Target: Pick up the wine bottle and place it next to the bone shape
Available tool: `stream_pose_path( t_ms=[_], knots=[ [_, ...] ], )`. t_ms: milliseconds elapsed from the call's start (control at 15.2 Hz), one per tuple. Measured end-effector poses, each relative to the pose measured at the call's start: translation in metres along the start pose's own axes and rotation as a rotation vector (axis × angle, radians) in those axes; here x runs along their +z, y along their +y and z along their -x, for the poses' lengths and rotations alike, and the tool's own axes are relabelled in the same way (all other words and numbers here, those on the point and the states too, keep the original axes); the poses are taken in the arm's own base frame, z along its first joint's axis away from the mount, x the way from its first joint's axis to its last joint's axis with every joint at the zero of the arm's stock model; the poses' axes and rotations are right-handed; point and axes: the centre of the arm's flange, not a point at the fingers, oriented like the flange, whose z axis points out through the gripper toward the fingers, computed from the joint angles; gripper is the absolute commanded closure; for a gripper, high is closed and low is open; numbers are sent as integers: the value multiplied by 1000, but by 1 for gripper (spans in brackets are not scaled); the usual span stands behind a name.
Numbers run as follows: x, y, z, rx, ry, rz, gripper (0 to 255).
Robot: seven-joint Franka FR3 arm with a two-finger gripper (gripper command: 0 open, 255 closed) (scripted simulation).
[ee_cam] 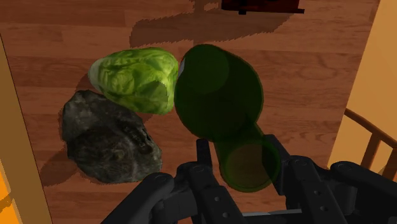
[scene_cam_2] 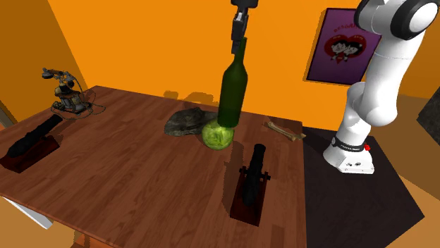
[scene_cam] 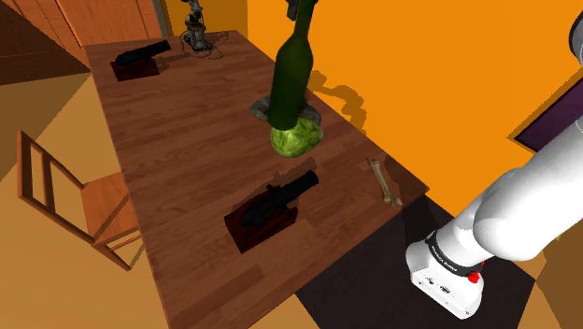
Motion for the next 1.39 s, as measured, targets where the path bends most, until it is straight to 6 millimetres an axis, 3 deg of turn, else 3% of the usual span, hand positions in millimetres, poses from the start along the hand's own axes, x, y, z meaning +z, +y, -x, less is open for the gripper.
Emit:
stream_pose_path(
  t_ms=[1056,1386],
  knots=[
    [-143,99,109,0,0,0,255],
    [-130,105,118,-1,-1,0,255]
  ],
)
